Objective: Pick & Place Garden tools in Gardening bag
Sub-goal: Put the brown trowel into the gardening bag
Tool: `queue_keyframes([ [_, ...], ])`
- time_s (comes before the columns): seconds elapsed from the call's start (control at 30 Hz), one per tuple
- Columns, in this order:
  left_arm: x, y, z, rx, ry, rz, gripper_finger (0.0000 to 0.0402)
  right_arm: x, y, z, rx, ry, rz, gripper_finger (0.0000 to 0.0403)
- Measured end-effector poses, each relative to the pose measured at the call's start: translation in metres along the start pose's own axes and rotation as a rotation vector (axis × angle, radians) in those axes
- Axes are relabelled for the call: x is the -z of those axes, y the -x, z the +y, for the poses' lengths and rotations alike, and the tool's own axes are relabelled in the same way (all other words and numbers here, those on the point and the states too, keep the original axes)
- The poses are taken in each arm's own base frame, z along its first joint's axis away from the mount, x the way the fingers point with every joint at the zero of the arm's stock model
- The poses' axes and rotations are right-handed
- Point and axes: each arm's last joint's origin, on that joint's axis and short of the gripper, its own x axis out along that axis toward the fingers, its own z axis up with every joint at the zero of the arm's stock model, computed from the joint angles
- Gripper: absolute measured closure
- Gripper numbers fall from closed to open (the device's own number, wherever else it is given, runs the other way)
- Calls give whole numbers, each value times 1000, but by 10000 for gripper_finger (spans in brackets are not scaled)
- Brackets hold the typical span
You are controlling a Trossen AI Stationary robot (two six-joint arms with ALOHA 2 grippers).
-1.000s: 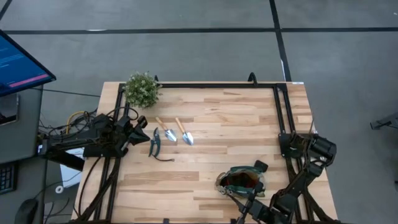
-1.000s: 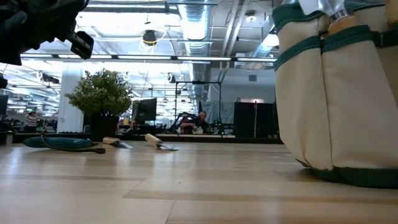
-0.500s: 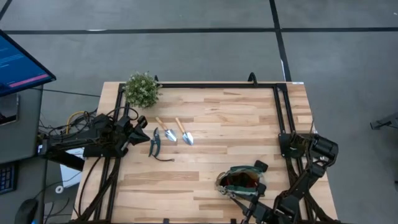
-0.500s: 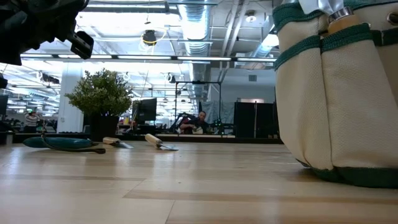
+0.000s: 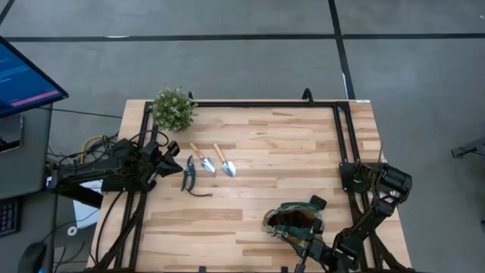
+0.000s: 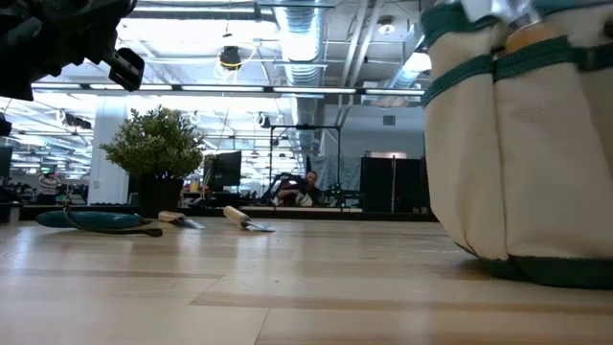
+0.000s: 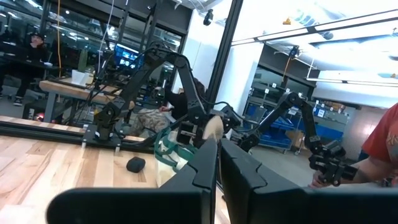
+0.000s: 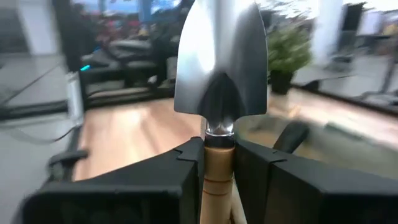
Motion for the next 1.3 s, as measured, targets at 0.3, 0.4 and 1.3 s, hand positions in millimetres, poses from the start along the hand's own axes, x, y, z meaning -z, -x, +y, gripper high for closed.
queue_keyframes([
  [0.3,0,0,0,0,0,0,384,13,-3,-8,-79,-27,131,351],
  [0.4,0,0,0,0,0,0,384,14,-6,-10,-63,-3,127,351],
  [1.3,0,0,0,0,0,0,384,-3,3,-11,-42,132,55,281],
])
